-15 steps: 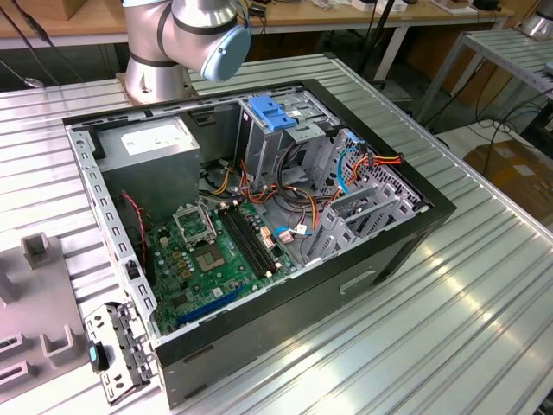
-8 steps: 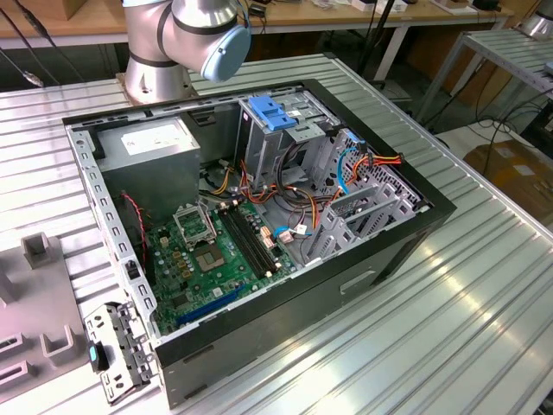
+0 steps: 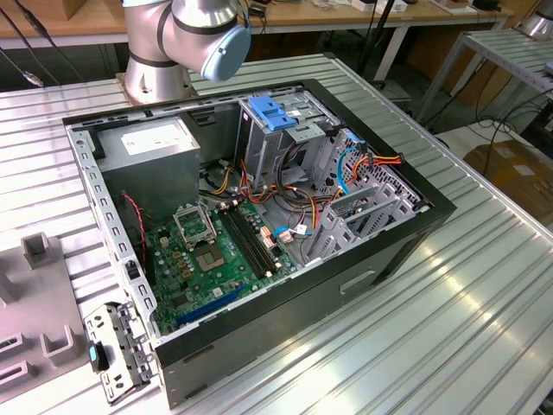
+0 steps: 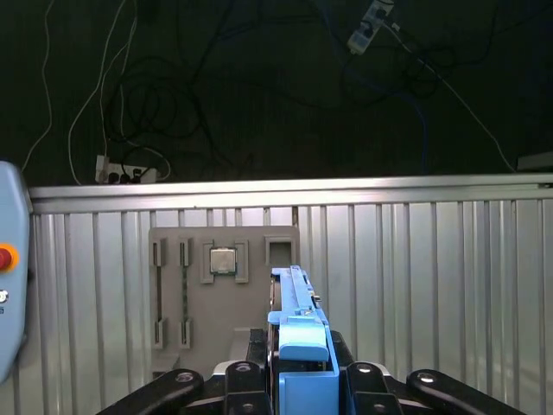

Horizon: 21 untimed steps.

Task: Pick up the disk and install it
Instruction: 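Pick up the disk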

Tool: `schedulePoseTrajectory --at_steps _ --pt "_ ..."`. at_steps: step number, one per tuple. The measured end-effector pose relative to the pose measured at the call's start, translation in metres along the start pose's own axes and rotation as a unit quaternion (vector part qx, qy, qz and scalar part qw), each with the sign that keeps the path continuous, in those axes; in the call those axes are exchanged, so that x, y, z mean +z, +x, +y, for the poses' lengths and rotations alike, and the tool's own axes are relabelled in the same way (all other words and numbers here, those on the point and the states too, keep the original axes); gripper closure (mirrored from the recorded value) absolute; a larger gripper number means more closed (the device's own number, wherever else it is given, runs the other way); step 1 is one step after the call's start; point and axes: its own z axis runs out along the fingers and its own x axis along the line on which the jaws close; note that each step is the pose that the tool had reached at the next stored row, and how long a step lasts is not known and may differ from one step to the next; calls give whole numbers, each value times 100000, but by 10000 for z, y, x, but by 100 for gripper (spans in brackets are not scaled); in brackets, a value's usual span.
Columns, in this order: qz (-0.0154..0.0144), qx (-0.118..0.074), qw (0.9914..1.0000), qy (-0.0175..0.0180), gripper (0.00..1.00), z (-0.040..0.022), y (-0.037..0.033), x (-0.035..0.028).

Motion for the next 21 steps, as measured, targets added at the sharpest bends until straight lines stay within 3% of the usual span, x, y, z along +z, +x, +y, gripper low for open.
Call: schedulePoseTrajectory --at_steps 14,21 --pt "3 7 100000 -80 63 -149 -5 0" --pt "6 6 100000 -182 63 -259 -9 1"
